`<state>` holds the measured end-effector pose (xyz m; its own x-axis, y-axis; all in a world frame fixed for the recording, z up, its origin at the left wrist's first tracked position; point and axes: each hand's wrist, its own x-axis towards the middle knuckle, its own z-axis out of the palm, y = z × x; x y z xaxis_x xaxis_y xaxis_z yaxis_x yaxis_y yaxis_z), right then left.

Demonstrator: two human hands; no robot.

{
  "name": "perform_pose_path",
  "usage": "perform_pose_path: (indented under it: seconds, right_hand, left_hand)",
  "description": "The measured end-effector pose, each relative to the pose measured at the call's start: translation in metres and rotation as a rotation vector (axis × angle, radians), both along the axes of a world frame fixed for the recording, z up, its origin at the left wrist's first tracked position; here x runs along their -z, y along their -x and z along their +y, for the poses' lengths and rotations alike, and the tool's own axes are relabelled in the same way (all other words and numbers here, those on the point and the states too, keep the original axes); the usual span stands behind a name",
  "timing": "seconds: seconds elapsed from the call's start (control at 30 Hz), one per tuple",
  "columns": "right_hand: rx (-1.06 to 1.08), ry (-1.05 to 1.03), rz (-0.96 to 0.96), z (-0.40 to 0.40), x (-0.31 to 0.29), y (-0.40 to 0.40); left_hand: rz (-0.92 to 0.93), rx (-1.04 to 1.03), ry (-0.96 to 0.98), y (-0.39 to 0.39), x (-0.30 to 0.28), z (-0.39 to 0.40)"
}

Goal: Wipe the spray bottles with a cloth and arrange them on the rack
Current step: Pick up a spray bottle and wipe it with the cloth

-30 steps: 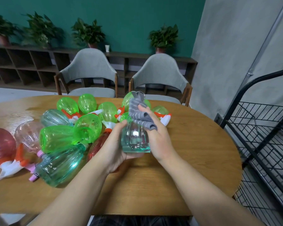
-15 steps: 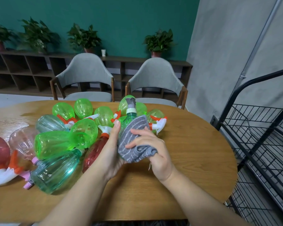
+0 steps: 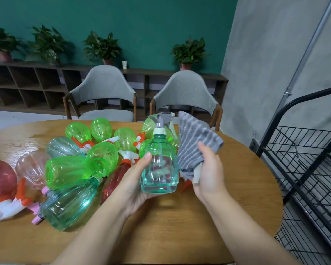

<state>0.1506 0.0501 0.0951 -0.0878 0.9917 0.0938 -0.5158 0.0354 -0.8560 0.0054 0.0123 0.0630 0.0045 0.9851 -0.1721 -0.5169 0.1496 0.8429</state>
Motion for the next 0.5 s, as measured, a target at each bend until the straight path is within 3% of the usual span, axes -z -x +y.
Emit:
perform_pose_path:
  seconds: [0.1, 0.2, 0.5]
  right_hand:
    - [-0.034, -0.295, -0.383, -0.008, -0.004, 0.012]
    - [-0.052, -0.551, -0.639, -0.007, 0.005, 0.015]
    - [-0.108, -0.736, -0.693, 0.004, 0.025, 0.004]
  left_hand:
    - [-0.046, 0.036, 0.007, -0.008, 0.001, -0.003]
    - [-0.044, 0.032, -0.010, -0.010, 0.000, -0.004]
    - [0.013, -0.052, -0.051, -0.011, -0.001, -0.001]
